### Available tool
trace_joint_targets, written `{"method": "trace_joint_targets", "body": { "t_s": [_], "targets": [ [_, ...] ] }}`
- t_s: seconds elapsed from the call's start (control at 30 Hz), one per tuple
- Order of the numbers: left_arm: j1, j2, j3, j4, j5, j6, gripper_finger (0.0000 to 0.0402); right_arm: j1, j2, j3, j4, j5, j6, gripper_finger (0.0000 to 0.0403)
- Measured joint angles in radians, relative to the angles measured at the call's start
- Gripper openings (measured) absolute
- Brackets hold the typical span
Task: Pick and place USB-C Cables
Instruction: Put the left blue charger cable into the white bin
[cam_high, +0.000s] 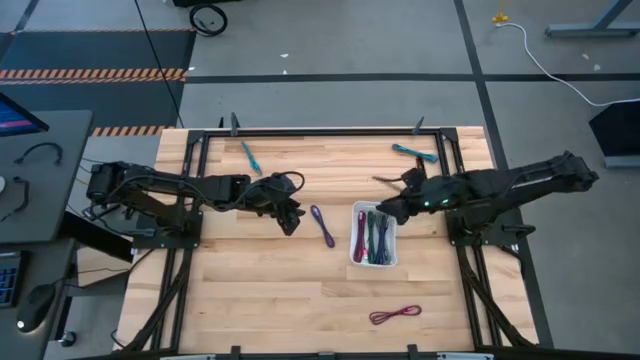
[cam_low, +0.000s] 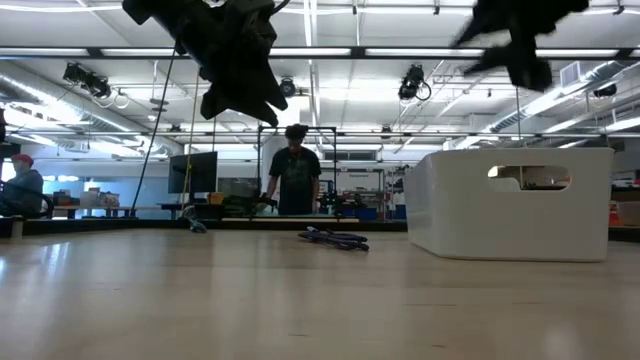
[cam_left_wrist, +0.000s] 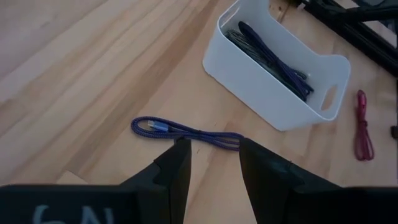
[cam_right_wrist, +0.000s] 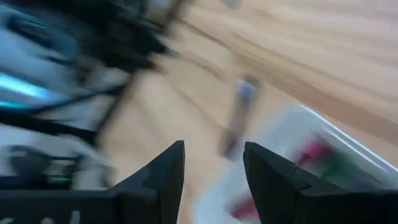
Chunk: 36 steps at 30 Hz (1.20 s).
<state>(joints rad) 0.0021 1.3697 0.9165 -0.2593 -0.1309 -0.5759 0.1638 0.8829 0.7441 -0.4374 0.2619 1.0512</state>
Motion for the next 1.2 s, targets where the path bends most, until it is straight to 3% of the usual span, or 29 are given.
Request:
{"method": "trace_joint_targets", "body": {
  "t_s": [0.17,0.23,0.37,0.5,0.7,0.87,1.0,1.2],
  "targets": [
    [0.015,0.000,0.002,-0.022,0.008,-0.158,0.0140,0.039,-0.031,0.000,0.203,0.087,-0.098,0.0167],
    [0.047,-0.011,0.002,-0.121,0.012,-0.235,0.0136,0.048,-0.033,0.000,0.226,0.134,-0.115,0.0164],
    [0.172,-0.024,0.001,-0.405,0.009,-0.377,0.0125,0.051,-0.032,0.000,0.212,0.159,-0.114,0.0159],
    [0.351,-0.030,-0.003,-0.555,-0.016,-0.361,0.0126,0.051,-0.032,0.000,0.183,0.154,-0.115,0.0157],
    [0.623,-0.030,-0.046,-0.413,-0.086,-0.195,0.0174,0.051,-0.032,0.000,0.175,0.154,-0.131,0.0157],
    [0.784,-0.029,-0.084,-0.240,-0.086,-0.187,0.0235,0.051,-0.032,0.000,0.165,0.156,-0.131,0.0157],
    [0.835,-0.004,-0.093,-0.212,-0.126,-0.272,0.0260,0.051,-0.032,0.000,0.164,0.164,-0.134,0.0157],
    [0.835,0.121,-0.093,-0.173,-0.158,-0.319,0.0244,0.051,-0.025,0.000,0.165,0.191,-0.133,0.0157]
  ]
}}
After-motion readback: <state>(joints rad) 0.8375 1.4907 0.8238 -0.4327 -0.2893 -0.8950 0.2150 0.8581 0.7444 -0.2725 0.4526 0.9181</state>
